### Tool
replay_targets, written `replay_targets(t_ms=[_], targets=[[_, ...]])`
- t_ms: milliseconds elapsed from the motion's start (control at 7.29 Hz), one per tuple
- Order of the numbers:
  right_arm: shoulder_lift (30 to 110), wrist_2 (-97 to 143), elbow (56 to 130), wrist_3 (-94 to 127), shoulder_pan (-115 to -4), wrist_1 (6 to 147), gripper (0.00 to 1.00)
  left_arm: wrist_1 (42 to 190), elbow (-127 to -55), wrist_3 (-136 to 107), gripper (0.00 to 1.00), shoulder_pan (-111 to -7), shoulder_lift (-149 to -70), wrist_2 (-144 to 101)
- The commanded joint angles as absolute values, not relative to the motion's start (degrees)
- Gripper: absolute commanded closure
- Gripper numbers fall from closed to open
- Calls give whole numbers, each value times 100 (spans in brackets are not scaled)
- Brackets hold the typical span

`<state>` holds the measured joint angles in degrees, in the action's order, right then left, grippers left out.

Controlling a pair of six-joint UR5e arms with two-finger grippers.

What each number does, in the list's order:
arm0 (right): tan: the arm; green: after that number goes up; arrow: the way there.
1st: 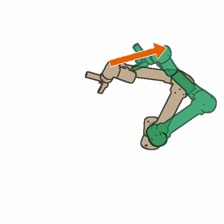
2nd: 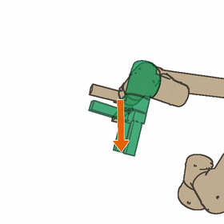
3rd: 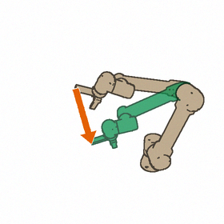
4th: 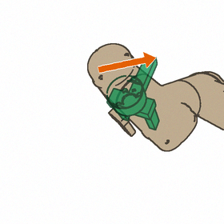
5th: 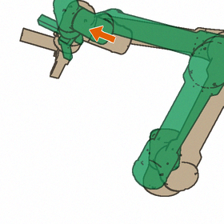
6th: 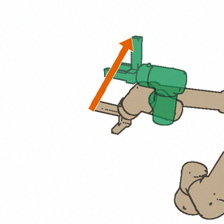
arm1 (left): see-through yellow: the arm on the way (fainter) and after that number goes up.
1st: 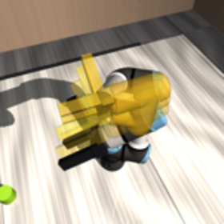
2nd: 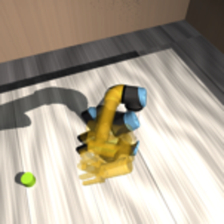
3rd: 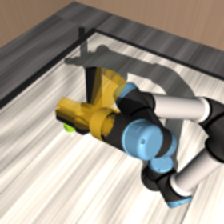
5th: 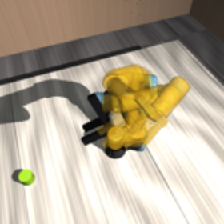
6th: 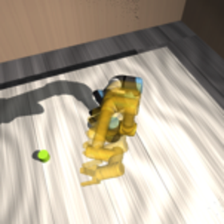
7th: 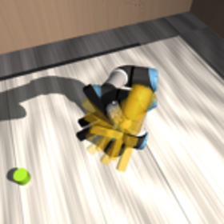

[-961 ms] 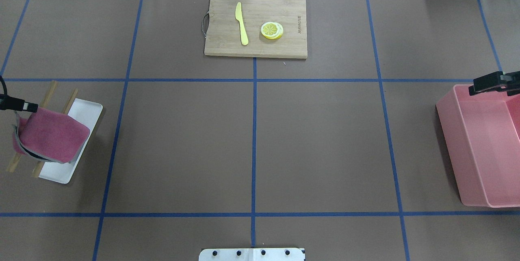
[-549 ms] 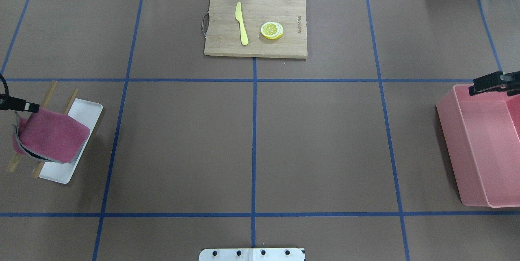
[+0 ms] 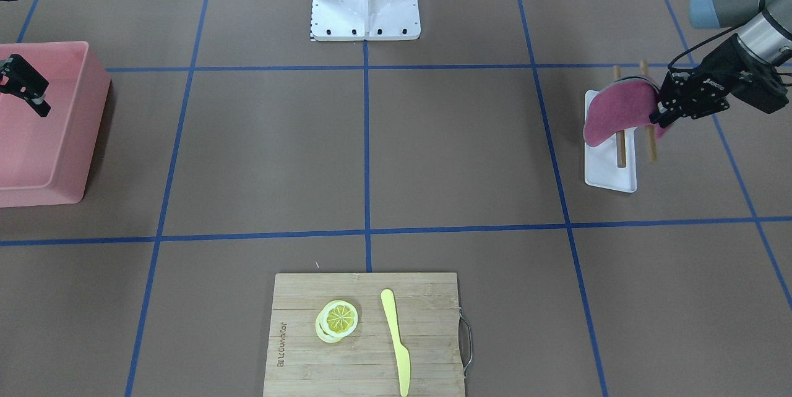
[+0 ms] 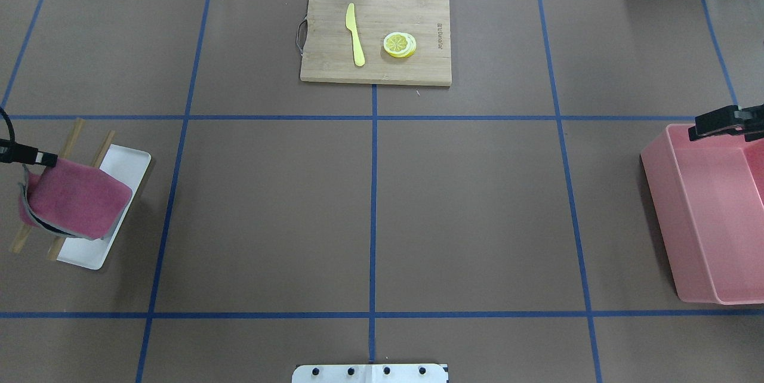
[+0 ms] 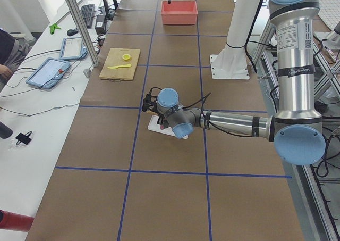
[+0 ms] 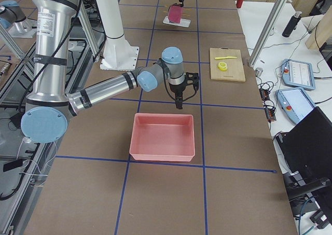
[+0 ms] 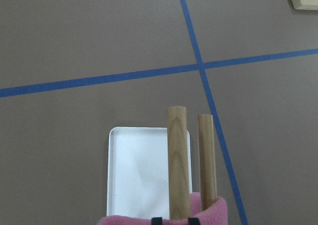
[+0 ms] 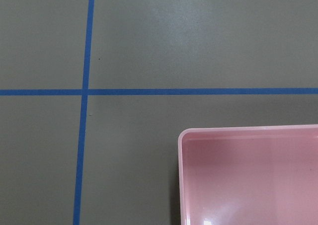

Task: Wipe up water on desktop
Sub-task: 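Lower the left gripper onto the pink cloth on the white tray and grasp it, then lift the pink cloth with the left gripper while the right gripper approaches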

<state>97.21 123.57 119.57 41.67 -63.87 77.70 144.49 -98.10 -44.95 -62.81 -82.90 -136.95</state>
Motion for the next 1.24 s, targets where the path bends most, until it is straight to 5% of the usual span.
replay_targets(t_ms=[0, 275, 824, 1098], targets=[[9721, 12357, 11953, 4166, -6381, 7770, 0, 14449, -9809, -4517, 66, -6267, -8332, -13702], [9721, 12357, 11953, 4166, -6381, 7778, 0, 14449, -9809, -4518, 100, -6267, -8332, -13693], [9503, 12349, 11988, 4166, -6337, 7734, 0, 14292, -10036, -4692, 100, -6459, -8358, -13868], [8950, 11963, 12015, 4184, -5900, 7717, 0, 14265, -10159, -6546, 100, -6618, -8970, -13800]])
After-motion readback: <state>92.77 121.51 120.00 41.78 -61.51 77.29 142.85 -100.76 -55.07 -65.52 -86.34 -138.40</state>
